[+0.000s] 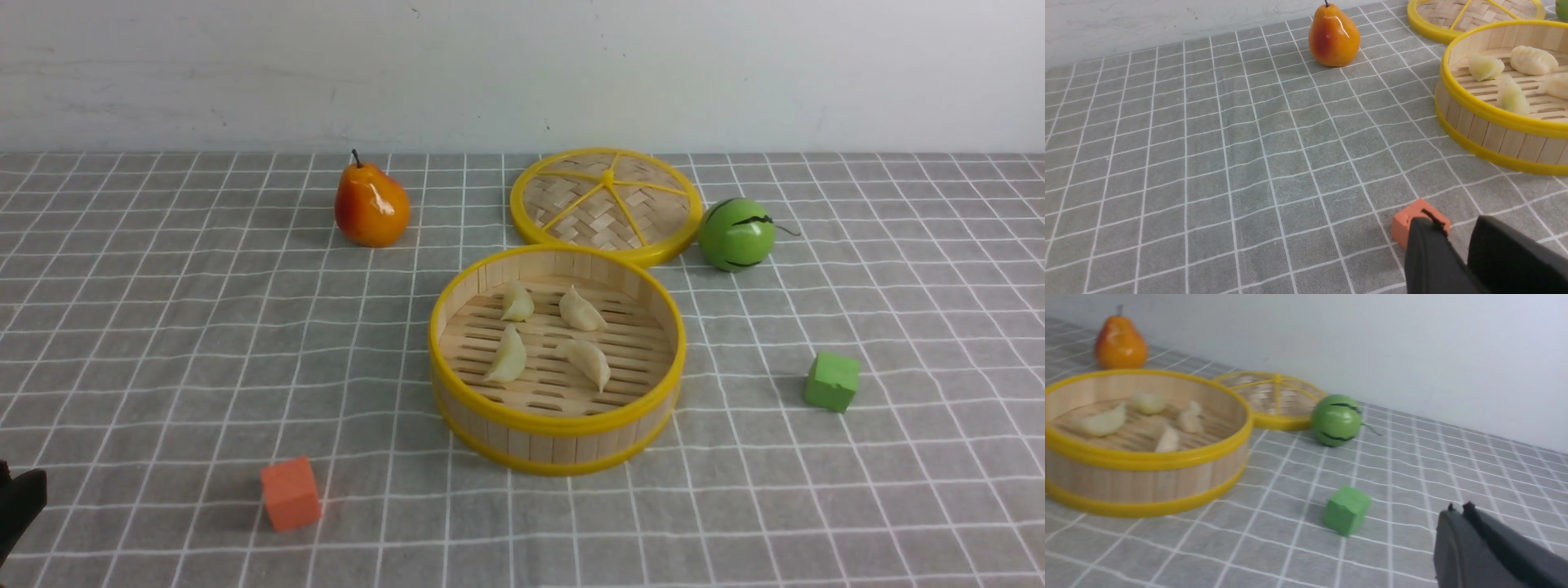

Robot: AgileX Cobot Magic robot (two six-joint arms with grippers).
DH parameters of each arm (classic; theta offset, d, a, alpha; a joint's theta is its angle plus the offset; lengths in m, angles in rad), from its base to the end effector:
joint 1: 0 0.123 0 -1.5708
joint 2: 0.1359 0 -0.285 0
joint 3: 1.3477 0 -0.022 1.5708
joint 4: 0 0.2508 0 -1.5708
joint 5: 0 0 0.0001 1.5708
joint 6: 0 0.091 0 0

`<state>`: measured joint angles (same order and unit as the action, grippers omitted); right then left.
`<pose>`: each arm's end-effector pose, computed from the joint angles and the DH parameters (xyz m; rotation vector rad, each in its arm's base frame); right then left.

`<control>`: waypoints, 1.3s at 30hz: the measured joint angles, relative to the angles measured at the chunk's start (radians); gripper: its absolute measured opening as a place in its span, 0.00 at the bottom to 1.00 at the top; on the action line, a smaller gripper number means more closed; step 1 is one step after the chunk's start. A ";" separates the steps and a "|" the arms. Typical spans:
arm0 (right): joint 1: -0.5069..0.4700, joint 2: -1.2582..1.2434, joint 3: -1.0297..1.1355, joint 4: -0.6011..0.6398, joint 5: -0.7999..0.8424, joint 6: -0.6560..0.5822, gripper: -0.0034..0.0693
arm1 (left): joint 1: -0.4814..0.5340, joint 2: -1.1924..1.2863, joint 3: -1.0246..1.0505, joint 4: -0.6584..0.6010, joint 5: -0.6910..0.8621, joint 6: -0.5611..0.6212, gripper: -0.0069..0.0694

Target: Put the dumplings into the steamer on the table with the grey tablecloth.

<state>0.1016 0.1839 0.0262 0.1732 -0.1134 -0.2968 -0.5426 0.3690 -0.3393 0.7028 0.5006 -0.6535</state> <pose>0.0718 0.0056 0.2026 -0.1635 1.5736 -0.0335 0.0842 -0.0177 0.2685 0.2863 1.8704 -0.0787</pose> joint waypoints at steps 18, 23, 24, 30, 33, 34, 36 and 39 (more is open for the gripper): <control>-0.100 -0.195 -0.008 -0.173 0.496 0.506 0.04 | 0.000 0.000 0.000 -0.005 0.016 0.000 0.31; -0.100 -0.195 -0.008 -0.173 0.498 0.519 0.04 | 0.000 0.000 0.000 -0.006 0.016 0.000 0.31; -0.100 -0.195 -0.008 -0.173 0.499 0.519 0.04 | 0.000 0.000 0.000 -0.008 0.016 0.000 0.31; -0.100 -0.195 -0.008 -0.173 0.500 0.519 0.04 | 0.000 0.000 0.000 -0.008 0.016 0.000 0.31; -0.100 -0.195 -0.009 -0.173 0.500 0.519 0.04 | 0.000 0.000 0.000 -0.008 0.016 0.000 0.31; -0.100 -0.195 -0.009 -0.173 0.500 0.519 0.04 | 0.000 0.000 0.000 -0.008 0.016 0.000 0.31; -0.100 -0.195 -0.009 -0.173 0.501 0.519 0.04 | 0.000 0.000 0.000 -0.008 0.016 0.000 0.31; -0.100 -0.195 -0.009 -0.173 0.501 0.519 0.04 | 0.000 0.000 0.000 -0.008 0.016 0.000 0.31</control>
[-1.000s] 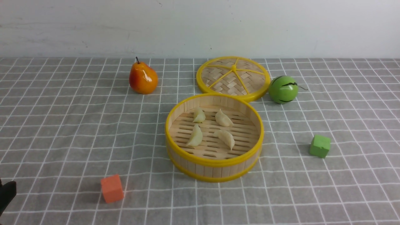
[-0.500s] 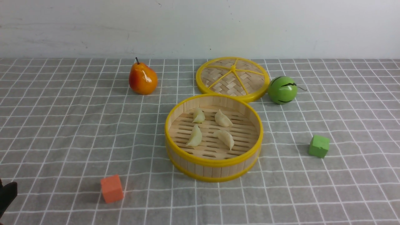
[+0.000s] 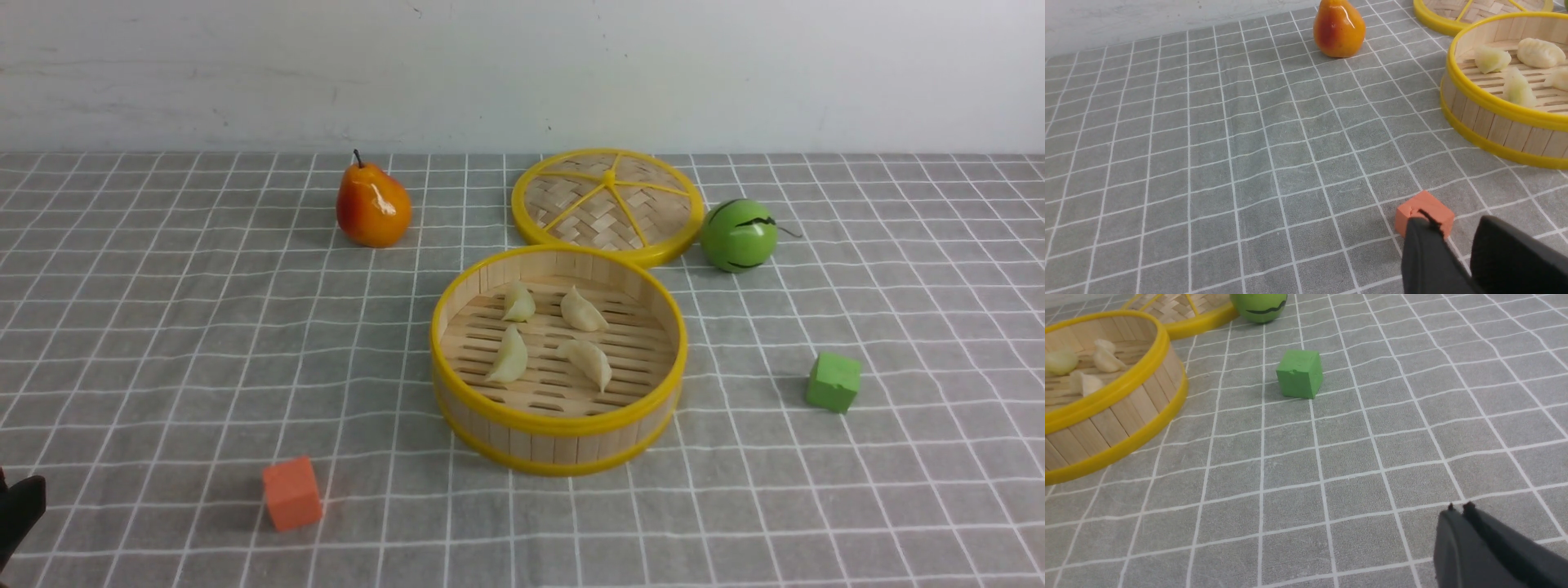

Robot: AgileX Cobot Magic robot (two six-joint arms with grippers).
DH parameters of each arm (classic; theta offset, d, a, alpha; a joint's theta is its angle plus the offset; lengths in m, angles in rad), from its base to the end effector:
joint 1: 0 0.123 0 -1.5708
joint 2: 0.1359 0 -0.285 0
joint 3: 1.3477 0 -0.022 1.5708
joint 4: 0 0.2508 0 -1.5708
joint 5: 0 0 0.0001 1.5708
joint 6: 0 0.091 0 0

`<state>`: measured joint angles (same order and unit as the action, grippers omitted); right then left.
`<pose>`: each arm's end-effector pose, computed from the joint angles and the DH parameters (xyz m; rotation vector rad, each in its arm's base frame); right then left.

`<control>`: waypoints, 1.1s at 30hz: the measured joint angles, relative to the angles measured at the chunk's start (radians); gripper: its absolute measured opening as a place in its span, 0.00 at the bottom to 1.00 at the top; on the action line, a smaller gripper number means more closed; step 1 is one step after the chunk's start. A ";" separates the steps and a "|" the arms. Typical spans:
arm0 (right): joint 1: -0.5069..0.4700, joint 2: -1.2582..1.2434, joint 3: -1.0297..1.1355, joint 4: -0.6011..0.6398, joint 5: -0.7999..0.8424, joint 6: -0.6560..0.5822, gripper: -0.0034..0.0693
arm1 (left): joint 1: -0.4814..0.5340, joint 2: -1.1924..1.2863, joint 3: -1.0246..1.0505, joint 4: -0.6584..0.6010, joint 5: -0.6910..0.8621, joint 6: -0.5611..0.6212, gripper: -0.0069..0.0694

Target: Put the dumplings into the steamer on the table with the grey tablecloth.

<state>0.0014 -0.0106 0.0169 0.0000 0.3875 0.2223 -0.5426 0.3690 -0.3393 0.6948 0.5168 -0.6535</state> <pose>0.0522 0.0001 0.1733 0.2073 1.8688 0.1537 0.0839 -0.0169 0.2672 0.2764 1.8866 -0.0752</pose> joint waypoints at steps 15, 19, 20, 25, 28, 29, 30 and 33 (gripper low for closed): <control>0.000 0.000 0.000 0.000 0.000 0.000 0.04 | 0.000 -0.116 0.123 -0.008 0.003 0.000 0.33; 0.000 0.000 0.000 0.000 0.000 0.000 0.04 | 0.000 -0.226 0.178 -0.092 0.026 0.000 0.32; 0.000 0.000 0.000 0.000 0.000 0.000 0.05 | 0.000 -0.278 0.188 -0.120 0.033 0.001 0.29; 0.000 0.000 0.000 0.000 0.000 0.000 0.05 | 0.091 -0.379 0.193 -0.280 0.028 0.121 0.07; 0.000 0.000 0.000 0.000 0.000 0.000 0.05 | 0.205 -0.379 0.208 -0.392 -0.011 0.224 0.07; 0.000 0.000 0.000 0.000 0.000 0.000 0.05 | 0.224 -0.379 0.212 -0.421 -0.023 0.240 0.07; 0.000 0.000 0.000 0.000 0.000 0.000 0.06 | 0.299 -0.379 0.234 -0.490 -0.086 0.314 0.07; 0.000 0.000 0.000 0.000 0.000 0.000 0.06 | 0.426 -0.379 0.308 -0.601 -0.238 0.424 0.07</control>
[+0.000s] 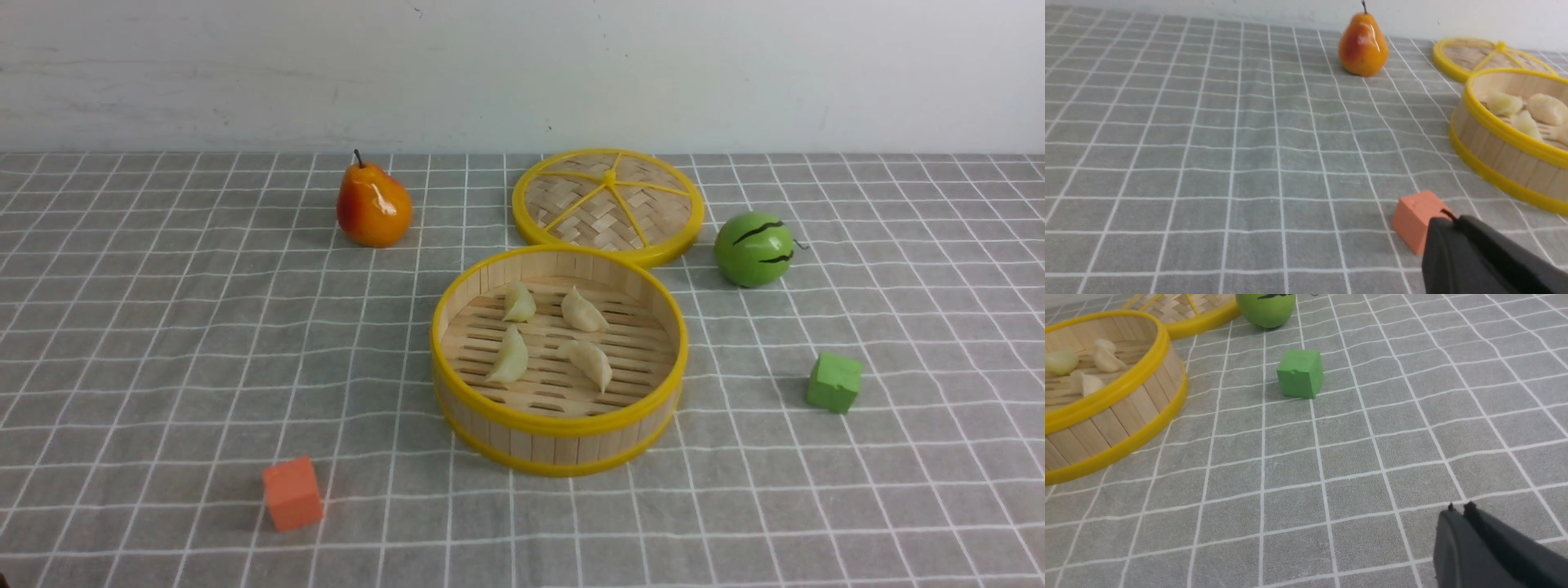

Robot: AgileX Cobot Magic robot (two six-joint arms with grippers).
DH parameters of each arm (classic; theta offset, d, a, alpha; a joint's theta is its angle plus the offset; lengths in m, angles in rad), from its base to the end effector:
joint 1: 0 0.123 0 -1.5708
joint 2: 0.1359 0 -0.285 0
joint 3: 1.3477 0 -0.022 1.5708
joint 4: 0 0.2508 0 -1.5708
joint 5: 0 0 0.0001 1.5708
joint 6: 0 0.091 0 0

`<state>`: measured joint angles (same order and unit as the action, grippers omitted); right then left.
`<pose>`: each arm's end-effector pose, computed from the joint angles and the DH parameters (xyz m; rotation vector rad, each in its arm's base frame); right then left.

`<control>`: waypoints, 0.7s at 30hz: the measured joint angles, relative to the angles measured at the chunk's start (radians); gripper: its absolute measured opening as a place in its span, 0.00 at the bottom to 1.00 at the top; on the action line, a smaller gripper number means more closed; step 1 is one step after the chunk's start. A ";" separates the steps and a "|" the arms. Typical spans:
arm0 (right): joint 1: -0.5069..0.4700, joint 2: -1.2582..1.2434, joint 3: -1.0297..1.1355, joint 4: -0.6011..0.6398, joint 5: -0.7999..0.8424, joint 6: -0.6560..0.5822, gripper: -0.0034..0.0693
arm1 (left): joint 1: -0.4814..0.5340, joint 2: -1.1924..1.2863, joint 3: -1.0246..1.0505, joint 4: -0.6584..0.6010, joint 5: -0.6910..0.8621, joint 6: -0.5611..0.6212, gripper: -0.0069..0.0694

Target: Put the dumplings into the steamer on the table with the grey tablecloth.

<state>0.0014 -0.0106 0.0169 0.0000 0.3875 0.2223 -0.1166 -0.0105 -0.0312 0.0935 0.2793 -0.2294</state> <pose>0.0522 0.0001 0.1733 0.2073 1.8688 0.1537 0.0530 -0.0038 0.1991 -0.0388 1.7224 -0.1674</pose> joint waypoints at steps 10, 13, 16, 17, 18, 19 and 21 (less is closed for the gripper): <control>0.000 0.000 0.000 0.000 0.000 0.000 0.08 | 0.053 0.000 0.059 -0.130 0.040 0.078 0.07; 0.000 0.000 0.000 0.000 0.000 0.000 0.08 | 0.032 0.000 0.059 -0.145 0.100 0.098 0.07; 0.000 0.000 0.000 0.000 0.000 0.000 0.08 | 0.026 0.000 0.061 -0.147 0.115 0.119 0.07; 0.000 0.000 0.000 0.000 0.000 0.000 0.08 | 0.026 0.000 0.061 -0.147 0.116 0.119 0.07; 0.000 0.000 0.000 0.000 0.000 0.000 0.09 | 0.026 0.000 0.061 -0.150 0.116 0.120 0.07; 0.000 0.000 0.000 0.000 0.000 0.000 0.09 | 0.026 0.000 0.061 -0.154 0.117 0.121 0.07; 0.000 0.000 0.000 0.000 0.000 0.000 0.09 | 0.026 0.000 0.061 -0.172 0.118 0.123 0.07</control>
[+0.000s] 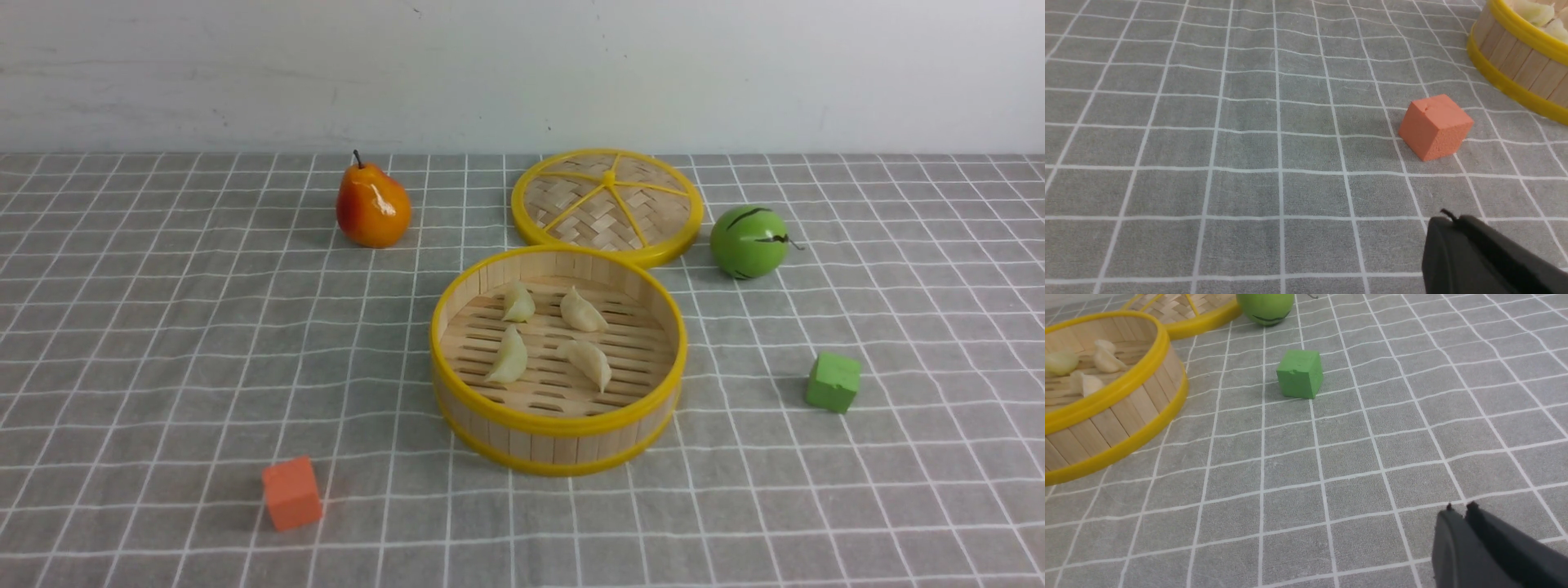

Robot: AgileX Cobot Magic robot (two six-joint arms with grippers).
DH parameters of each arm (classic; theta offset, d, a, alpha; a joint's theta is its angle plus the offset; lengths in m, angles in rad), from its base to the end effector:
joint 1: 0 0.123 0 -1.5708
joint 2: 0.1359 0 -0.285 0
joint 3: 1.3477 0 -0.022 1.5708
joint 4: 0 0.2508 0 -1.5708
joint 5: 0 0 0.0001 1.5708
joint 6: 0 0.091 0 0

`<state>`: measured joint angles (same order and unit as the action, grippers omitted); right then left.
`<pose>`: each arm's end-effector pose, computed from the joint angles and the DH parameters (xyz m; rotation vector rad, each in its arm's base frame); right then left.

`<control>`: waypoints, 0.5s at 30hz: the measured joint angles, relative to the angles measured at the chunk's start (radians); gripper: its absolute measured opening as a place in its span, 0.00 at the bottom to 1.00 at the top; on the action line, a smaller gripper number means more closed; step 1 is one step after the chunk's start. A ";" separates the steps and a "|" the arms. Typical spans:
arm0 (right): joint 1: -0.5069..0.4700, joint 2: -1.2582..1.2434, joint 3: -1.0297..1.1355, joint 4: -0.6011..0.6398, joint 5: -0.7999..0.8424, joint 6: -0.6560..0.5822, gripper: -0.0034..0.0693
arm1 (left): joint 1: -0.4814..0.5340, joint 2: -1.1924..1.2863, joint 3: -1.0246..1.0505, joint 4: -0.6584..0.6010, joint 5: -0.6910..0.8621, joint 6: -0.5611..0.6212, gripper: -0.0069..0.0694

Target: Put the dumplings into the steamer on the table with the grey tablecloth.

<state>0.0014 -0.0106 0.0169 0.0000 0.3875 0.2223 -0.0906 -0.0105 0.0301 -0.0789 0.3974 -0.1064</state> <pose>0.0522 0.0001 0.1733 0.2073 1.8688 0.1537 0.0516 -0.0075 0.1681 -0.0636 1.9039 -0.2121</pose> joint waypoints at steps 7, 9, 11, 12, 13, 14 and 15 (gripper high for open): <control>0.000 0.000 0.000 0.000 0.000 0.000 0.10 | 0.000 0.000 0.000 -0.018 0.001 0.000 0.07; 0.000 0.000 0.000 0.000 0.000 0.000 0.10 | 0.000 0.000 0.000 -0.018 0.001 0.000 0.07; 0.000 0.000 0.000 0.000 0.000 0.000 0.10 | 0.000 0.000 0.000 -0.018 0.001 0.000 0.07; 0.000 0.000 0.000 0.000 0.000 0.000 0.10 | 0.000 0.000 0.000 -0.018 0.001 0.000 0.07; 0.000 0.000 0.000 0.000 0.000 0.000 0.10 | 0.000 0.000 0.000 -0.018 0.001 0.000 0.07; 0.000 0.000 0.000 0.000 0.000 0.000 0.10 | 0.000 0.000 0.000 -0.018 0.001 0.000 0.07; 0.000 0.000 0.000 0.000 0.000 0.000 0.10 | 0.000 0.000 0.000 -0.018 0.001 0.001 0.07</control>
<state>0.0014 -0.0106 0.0169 0.0000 0.3875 0.2223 -0.0906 -0.0105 0.0301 -0.0966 0.3982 -0.1053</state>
